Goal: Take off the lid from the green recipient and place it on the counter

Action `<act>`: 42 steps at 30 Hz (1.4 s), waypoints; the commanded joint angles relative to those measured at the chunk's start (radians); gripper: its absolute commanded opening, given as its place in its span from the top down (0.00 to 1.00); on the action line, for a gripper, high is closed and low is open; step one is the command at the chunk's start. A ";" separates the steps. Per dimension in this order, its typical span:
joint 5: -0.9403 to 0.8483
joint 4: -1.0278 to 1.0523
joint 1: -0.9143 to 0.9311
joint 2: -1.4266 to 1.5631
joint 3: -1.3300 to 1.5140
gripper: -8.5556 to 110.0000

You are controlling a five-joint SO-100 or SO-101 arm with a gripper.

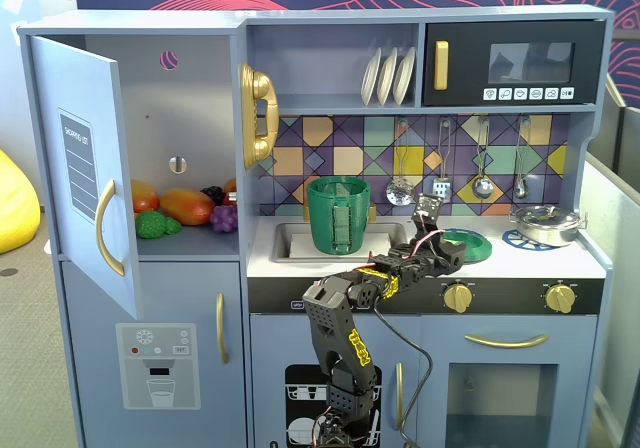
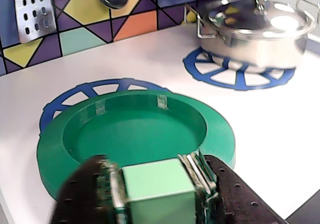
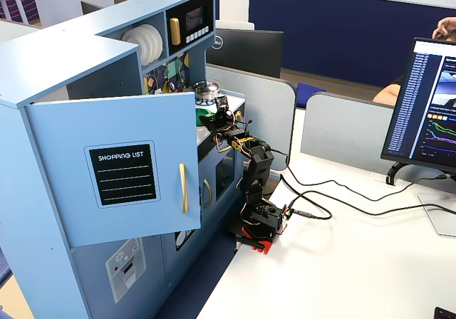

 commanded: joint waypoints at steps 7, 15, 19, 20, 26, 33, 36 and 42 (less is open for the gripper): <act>0.020 0.268 -0.025 0.385 -0.127 0.70; -0.003 1.218 -0.184 0.882 -0.015 0.75; -0.112 1.388 -0.291 1.006 0.199 0.75; -0.100 1.373 -0.319 1.023 0.259 0.76; -0.003 1.106 -0.460 1.025 0.612 0.81; 0.094 1.186 -0.575 1.140 0.844 0.86; 0.094 1.344 -0.584 1.220 0.870 0.86; 0.186 1.476 -0.630 1.250 0.899 0.86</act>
